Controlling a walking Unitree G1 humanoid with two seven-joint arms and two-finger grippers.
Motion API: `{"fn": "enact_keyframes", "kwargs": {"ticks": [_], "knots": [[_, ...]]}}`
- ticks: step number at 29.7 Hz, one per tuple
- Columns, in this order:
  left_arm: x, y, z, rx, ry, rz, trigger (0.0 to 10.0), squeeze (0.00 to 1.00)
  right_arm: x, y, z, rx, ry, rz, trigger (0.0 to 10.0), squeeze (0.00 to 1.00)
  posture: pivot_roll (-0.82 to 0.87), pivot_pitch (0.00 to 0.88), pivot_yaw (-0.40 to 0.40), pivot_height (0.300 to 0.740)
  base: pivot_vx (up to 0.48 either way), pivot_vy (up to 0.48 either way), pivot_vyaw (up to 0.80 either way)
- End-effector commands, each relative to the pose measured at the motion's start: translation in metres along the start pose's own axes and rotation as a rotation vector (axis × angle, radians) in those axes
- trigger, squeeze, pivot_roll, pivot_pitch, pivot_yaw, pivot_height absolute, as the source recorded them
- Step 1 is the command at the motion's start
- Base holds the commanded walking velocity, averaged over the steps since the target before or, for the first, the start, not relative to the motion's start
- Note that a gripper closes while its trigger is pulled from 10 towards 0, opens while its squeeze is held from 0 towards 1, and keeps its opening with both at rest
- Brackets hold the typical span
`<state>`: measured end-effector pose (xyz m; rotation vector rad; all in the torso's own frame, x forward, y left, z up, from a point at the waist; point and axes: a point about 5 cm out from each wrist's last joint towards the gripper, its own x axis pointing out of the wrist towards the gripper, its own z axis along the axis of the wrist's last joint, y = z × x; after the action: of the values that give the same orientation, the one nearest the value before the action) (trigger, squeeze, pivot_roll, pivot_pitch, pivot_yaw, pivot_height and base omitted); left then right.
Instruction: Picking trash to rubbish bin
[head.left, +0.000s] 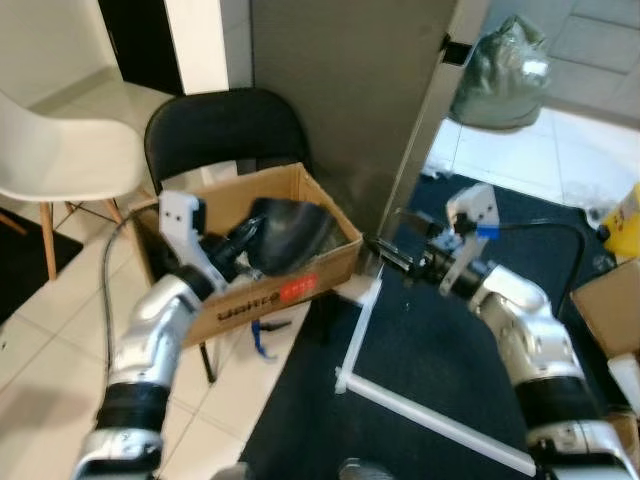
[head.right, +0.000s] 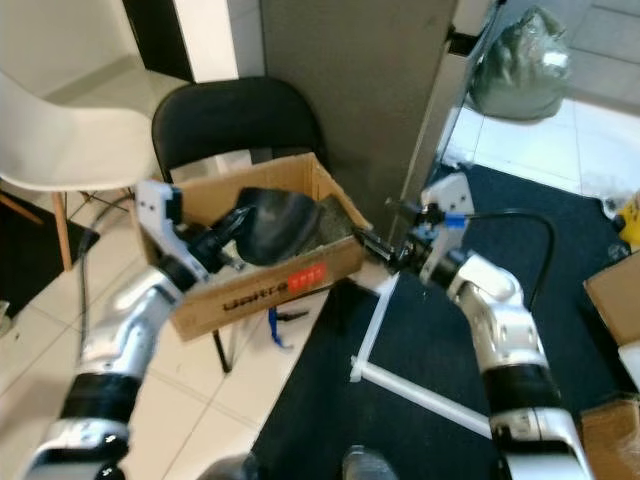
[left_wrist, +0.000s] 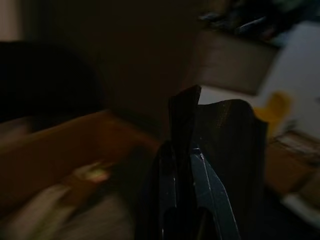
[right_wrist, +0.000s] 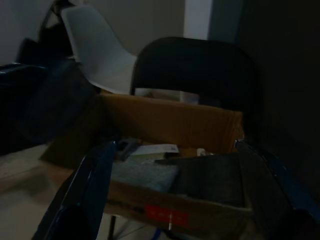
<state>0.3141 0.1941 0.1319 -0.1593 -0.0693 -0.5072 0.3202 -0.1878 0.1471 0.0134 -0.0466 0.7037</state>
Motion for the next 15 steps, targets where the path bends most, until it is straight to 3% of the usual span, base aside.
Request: {"fn": "enact_keyframes", "kwargs": {"ticks": [1,3,4,6,15], "knots": [[-0.002,0.006,0.001,0.028,0.01,0.023,10.0,0.0,-0.004,-0.004,-0.002,-0.03,0.029,-0.001,10.0,0.0,-0.05,0.0,-0.054,0.74,0.48,0.0,0.0],[-0.003,0.007,0.001,0.032,0.009,0.026,10.0,0.0,-0.004,-0.003,-0.002,-0.037,0.037,0.006,10.0,0.0,-0.05,0.0,-0.054,0.74,0.48,0.0,0.0],[-0.004,0.01,0.004,0.045,0.004,0.036,10.0,0.0,-0.009,0.001,-0.011,-0.118,0.113,0.065,10.0,0.0,-0.05,0.0,-0.055,0.74,0.48,0.0,0.0],[-0.005,0.013,0.007,0.057,-0.002,0.046,10.0,0.0,-0.015,0.0,-0.017,-0.151,0.16,0.092,10.0,0.0,-0.05,0.0,-0.055,0.74,0.48,0.0,0.0],[-0.007,0.018,0.007,0.062,-0.008,0.06,10.0,0.0,-0.026,0.001,-0.015,-0.129,0.179,0.205,10.0,0.0,-0.05,0.0,-0.054,0.74,0.48,0.0,0.0]]}}
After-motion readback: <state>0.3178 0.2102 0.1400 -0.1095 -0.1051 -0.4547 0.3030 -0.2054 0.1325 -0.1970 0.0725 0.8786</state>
